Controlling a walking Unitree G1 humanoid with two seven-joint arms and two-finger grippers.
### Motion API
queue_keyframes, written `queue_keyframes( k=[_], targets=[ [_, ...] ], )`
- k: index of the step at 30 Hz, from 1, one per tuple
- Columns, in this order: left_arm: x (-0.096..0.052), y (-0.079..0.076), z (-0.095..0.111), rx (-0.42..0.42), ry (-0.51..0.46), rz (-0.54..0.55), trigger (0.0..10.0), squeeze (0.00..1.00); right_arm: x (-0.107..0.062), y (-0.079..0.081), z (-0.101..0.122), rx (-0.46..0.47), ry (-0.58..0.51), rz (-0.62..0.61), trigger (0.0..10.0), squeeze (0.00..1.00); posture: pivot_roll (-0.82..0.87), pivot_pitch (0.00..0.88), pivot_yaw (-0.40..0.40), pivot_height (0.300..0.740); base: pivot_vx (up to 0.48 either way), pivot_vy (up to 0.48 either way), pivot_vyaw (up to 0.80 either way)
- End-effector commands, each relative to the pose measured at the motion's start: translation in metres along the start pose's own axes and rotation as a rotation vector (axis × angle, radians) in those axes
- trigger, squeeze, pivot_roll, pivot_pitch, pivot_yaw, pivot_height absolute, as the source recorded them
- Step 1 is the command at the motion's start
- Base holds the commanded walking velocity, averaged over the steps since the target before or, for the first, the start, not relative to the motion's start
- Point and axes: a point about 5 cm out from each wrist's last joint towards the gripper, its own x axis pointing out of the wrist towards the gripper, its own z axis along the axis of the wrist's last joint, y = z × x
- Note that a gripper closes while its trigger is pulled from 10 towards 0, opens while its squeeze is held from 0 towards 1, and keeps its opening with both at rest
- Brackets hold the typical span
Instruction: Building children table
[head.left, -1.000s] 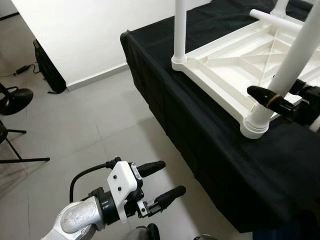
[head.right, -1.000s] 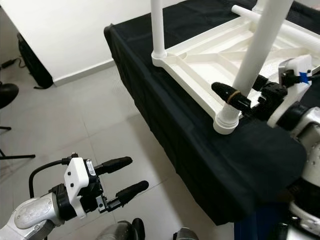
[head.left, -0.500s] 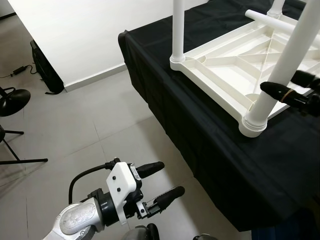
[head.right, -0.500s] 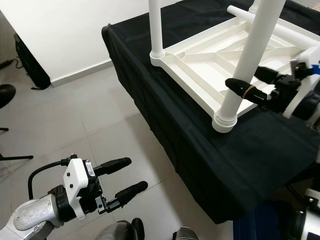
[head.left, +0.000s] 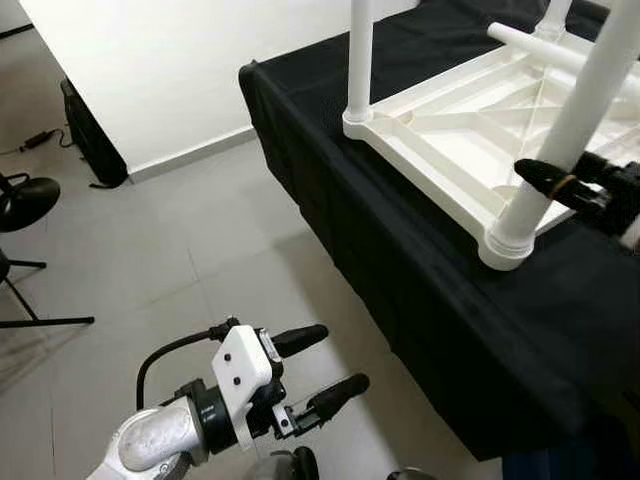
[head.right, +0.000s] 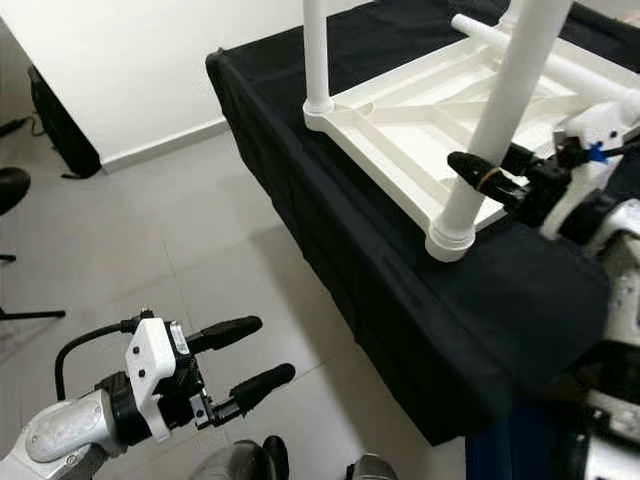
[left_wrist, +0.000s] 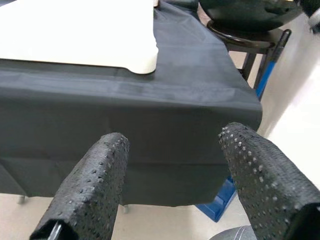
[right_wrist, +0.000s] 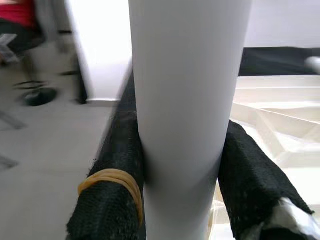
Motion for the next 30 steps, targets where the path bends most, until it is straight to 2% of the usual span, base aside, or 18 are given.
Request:
queue_keyframes(
  k=[1,2,5,6,7,8,9,12,13,14,15,16,17,18,19,22,24,30],
  targets=[
    [-0.002,-0.001,-0.003,-0.010,0.016,-0.005,10.0,0.00,-0.004,0.006,-0.021,-0.010,0.131,-0.190,0.0,0.00,-0.04,0.216,0.031,0.740,0.000,0.000,0.00],
    [-0.002,-0.001,-0.003,-0.010,0.016,-0.005,10.0,0.00,-0.004,0.006,-0.021,-0.010,0.131,-0.190,0.0,0.00,-0.04,0.216,0.031,0.740,0.000,0.000,0.00],
    [0.000,-0.002,-0.003,-0.013,0.012,-0.013,10.0,0.00,-0.009,0.042,-0.043,0.053,0.234,-0.504,0.0,0.00,-0.05,0.214,0.036,0.740,0.000,0.000,0.00],
    [0.001,-0.002,-0.004,-0.014,0.011,-0.016,10.0,0.00,-0.011,0.051,-0.046,0.074,0.250,-0.556,0.0,0.00,-0.05,0.214,0.036,0.740,0.000,0.000,0.00],
    [0.001,-0.002,-0.004,-0.014,0.011,-0.016,10.0,0.00,-0.011,0.051,-0.046,0.074,0.250,-0.556,0.0,0.00,-0.05,0.214,0.036,0.740,0.000,0.000,0.00],
    [0.002,-0.002,-0.003,-0.013,0.009,-0.020,10.0,0.00,-0.008,0.063,-0.049,0.108,0.257,-0.572,0.0,0.00,-0.05,0.214,0.036,0.740,0.000,0.000,0.00],
    [0.002,-0.002,-0.003,-0.013,0.009,-0.020,10.0,0.00,-0.008,0.063,-0.049,0.108,0.257,-0.572,0.0,0.00,-0.05,0.214,0.036,0.740,0.000,0.000,0.00],
    [0.003,-0.002,-0.003,-0.013,0.007,-0.024,10.0,0.00,0.003,0.080,-0.049,0.163,0.243,-0.522,0.0,0.00,-0.04,0.210,0.033,0.740,0.000,0.000,0.00],
    [0.003,-0.001,-0.003,-0.011,0.007,-0.021,10.0,0.00,0.008,0.085,-0.047,0.181,0.227,-0.507,0.6,0.00,-0.04,0.209,0.033,0.740,0.000,0.000,0.00],
    [0.003,-0.001,-0.003,-0.011,0.007,-0.021,10.0,0.00,0.008,0.085,-0.047,0.181,0.227,-0.507,0.6,0.00,-0.04,0.209,0.033,0.740,0.000,0.000,0.00],
    [0.002,-0.001,-0.003,-0.010,0.008,-0.019,10.0,0.00,0.011,0.088,-0.044,0.186,0.215,-0.484,4.0,0.00,-0.04,0.209,0.033,0.740,0.000,0.000,0.00],
    [0.002,-0.001,-0.003,-0.010,0.009,-0.017,10.0,0.00,0.013,0.088,-0.042,0.189,0.197,-0.465,10.0,0.00,-0.04,0.209,0.032,0.740,0.000,0.000,0.00],
    [0.002,-0.001,-0.004,-0.011,0.009,-0.018,10.0,0.00,0.014,0.089,-0.040,0.190,0.188,-0.448,10.0,0.39,-0.04,0.208,0.031,0.740,0.000,0.000,0.00],
    [0.002,-0.001,-0.004,-0.011,0.009,-0.018,10.0,0.00,0.014,0.089,-0.040,0.190,0.188,-0.448,10.0,0.39,-0.04,0.208,0.031,0.740,0.000,0.000,0.00],
    [0.002,-0.002,-0.004,-0.012,0.010,-0.018,10.0,0.00,0.015,0.089,-0.038,0.201,0.179,-0.426,10.0,1.00,-0.04,0.208,0.031,0.740,0.000,0.000,0.00],
    [0.002,-0.001,-0.004,-0.012,0.009,-0.019,10.0,0.00,0.016,0.086,-0.030,0.229,0.137,-0.376,10.0,1.00,-0.04,0.207,0.032,0.740,0.000,0.000,0.00],
    [0.002,-0.001,-0.003,-0.011,0.007,-0.019,10.0,0.00,0.015,0.075,-0.014,0.179,0.070,-0.281,10.0,1.00,-0.04,0.206,0.032,0.740,0.000,0.000,0.00],
    [0.002,-0.002,-0.003,-0.012,0.007,-0.022,10.0,0.00,0.011,0.057,-0.002,0.106,0.028,-0.112,10.0,1.00,-0.04,0.208,0.034,0.740,0.000,0.000,0.00]
  ],
)
